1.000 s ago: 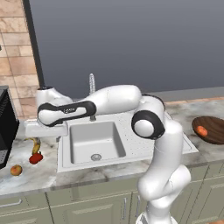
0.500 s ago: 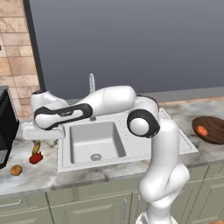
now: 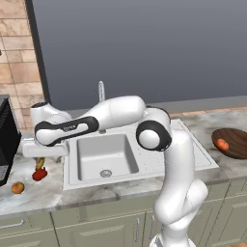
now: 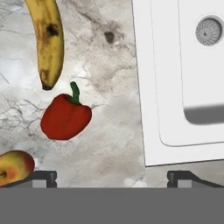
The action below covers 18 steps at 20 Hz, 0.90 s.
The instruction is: There is a mixed pile of frozen fruits and vegetables on the counter. Locate all the frozen vegetables and place the items in a bowl on the counter. Take all the frozen fruits and defrost them in a running sink.
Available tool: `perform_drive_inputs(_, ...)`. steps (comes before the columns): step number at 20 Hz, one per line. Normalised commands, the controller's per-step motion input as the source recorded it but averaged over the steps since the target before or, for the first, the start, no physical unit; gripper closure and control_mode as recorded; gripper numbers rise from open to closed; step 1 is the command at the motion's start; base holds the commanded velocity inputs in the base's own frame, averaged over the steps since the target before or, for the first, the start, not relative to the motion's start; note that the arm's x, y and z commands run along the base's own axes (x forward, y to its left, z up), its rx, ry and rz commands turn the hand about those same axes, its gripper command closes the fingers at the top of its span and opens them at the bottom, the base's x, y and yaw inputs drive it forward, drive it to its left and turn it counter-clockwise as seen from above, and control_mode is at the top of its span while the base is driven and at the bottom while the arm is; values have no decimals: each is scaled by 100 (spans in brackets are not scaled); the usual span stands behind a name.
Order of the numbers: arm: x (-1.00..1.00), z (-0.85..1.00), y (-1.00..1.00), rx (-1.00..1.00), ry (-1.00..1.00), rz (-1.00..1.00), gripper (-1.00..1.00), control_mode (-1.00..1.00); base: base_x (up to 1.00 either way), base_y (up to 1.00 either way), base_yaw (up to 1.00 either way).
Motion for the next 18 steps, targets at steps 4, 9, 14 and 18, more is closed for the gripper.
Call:
perform_drive_inputs(4,3,-7,12,0,0,-4,-100,-100,0,0,0)
perform_drive_inputs(9,3,-6,8,0,0,-3,-100,-100,0,0,0)
perform_drive_inputs(14,2,-7,8,0,0,-3,-100,-100,0,0,0)
perform_drive_inputs(18,3,-9,7,0,0,-2,-100,-100,0,0,0)
